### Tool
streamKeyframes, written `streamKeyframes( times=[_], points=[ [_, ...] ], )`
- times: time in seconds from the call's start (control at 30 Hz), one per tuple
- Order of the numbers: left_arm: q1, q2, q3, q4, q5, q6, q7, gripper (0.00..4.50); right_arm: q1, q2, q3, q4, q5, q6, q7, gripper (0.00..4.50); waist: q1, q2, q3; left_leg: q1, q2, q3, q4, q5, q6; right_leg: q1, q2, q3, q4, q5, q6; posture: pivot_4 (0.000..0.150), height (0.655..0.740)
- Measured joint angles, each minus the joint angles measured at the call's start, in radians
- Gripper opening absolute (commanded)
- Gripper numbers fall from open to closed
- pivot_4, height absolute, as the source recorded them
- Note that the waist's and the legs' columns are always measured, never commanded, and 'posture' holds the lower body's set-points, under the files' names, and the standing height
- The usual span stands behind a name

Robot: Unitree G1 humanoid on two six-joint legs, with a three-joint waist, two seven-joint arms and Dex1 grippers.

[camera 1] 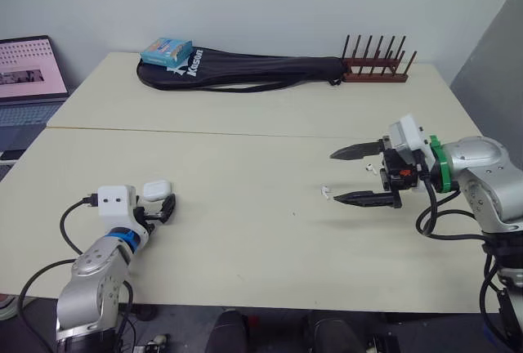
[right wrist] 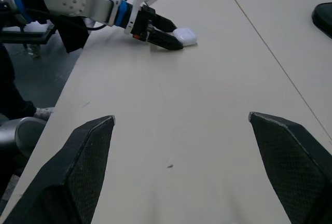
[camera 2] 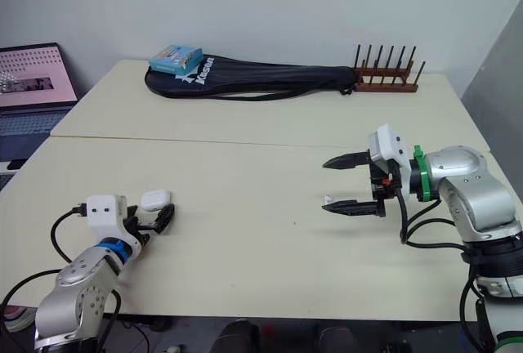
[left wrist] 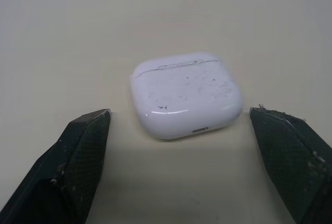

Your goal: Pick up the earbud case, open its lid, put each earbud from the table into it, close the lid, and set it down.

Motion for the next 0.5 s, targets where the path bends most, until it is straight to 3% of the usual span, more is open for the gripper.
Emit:
streamKeyframes(
  times=[0.23,0.33,0.43,0.5],
  points=[
    [-0.043,-0.023,-0.006,0.019,0.009,0.026,0.032,4.5,-0.019,0.001,0.001,0.003,0.0,0.002,0.006,4.34,0.0,0.003,-0.002,0.0,0.0,-0.001,0.0,0.0,0.0,0.001,0.0,-0.001,0.0,0.0,0.0,0.15,0.6787],
    [-0.043,-0.02,-0.013,0.021,0.022,0.027,0.04,3.94,-0.019,0.001,0.001,0.003,0.0,0.005,0.006,4.5,0.0,0.004,-0.003,0.0,0.0,-0.001,0.0,0.0,0.0,0.001,0.0,-0.001,0.0,0.0,0.0,0.15,0.6787],
    [-0.052,-0.001,-0.021,0.039,0.035,0.026,0.032,3.01,-0.019,0.001,0.001,0.003,0.0,0.008,0.005,4.5,0.0,0.005,-0.003,0.0,0.0,-0.001,0.0,0.0,0.0,0.001,0.0,-0.001,0.0,0.0,0.0,0.15,0.6787],
    [-0.063,0.015,-0.029,0.065,0.045,0.024,0.014,2.8,-0.018,0.001,0.001,0.003,0.0,0.01,0.003,4.5,0.001,0.006,-0.004,0.0,-0.001,-0.001,0.0,0.0,0.0,0.001,0.0,-0.001,0.0,0.0,0.0,0.15,0.6787]
  ],
)
